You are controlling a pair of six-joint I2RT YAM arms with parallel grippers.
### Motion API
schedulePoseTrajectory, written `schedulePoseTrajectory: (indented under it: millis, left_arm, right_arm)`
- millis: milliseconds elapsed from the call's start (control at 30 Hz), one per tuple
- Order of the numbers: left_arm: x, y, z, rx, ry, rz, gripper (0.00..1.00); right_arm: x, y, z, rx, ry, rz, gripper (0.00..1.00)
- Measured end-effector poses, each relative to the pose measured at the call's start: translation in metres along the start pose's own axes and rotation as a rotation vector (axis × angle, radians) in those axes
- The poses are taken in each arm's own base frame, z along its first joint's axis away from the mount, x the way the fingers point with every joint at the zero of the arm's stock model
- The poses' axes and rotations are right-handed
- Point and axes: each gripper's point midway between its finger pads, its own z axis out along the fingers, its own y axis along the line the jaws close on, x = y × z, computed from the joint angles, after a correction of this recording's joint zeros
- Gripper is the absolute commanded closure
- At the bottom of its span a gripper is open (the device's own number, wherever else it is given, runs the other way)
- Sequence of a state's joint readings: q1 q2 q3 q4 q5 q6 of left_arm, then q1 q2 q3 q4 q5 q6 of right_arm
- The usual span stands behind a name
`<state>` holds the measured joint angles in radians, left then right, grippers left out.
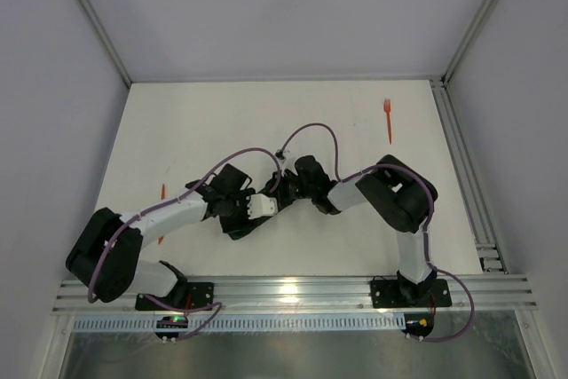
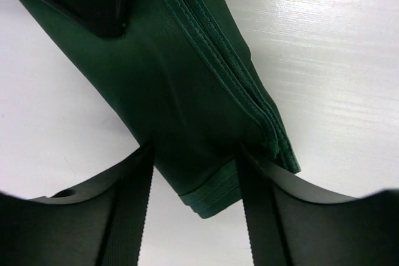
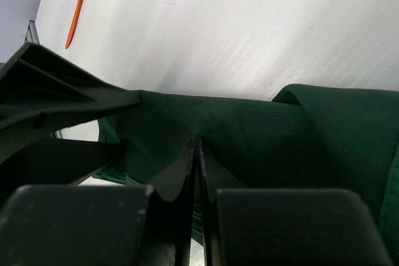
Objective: Fold the napkin into a case and place the utensils inside
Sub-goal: Fold the 2/3-rectangle-folded napkin at the center of the board.
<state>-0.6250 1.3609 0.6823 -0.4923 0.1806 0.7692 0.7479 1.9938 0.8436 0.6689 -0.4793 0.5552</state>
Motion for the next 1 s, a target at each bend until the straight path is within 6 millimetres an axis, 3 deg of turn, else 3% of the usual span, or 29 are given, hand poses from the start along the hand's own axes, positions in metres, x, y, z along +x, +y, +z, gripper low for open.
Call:
schedulePoseTrajectory:
  millis: [267,367,400,500,600,733,1000]
  left_arm:
    - [-0.002,0.003,0.005,0.020,0.020,0.008,0.41]
    - [-0.004,0.001,0.007,0.025,0.029,0.024,0.52]
    - [-0.005,0.000,0.007,0.026,0.030,0.027,0.63]
    - [-0.009,0.001,0.008,0.017,0.017,0.033,0.84]
    - [-0.011,0.003,0.009,0.002,0.006,0.030,0.92]
    - [-0.013,0.003,0.004,-0.010,-0.014,0.020,0.84]
    - [-0.017,0.011,-0.009,-0.029,-0.061,-0.032,0.86]
  right_arm:
    - [0.000,0.000,-0.001,-0.003,0.003,0.003,0.92]
    - [0.001,0.000,-0.001,-0.004,0.006,0.004,0.92]
    - [0.001,0.000,-0.001,-0.005,0.006,0.004,0.92]
    - [0.001,0.000,-0.001,-0.006,0.008,0.004,0.92]
    - [0.001,0.000,-0.001,-0.007,0.009,0.004,0.92]
    - [0.001,-0.001,-0.001,-0.007,0.009,0.003,0.92]
    - [0.002,-0.001,-0.003,-0.015,0.019,0.006,0.92]
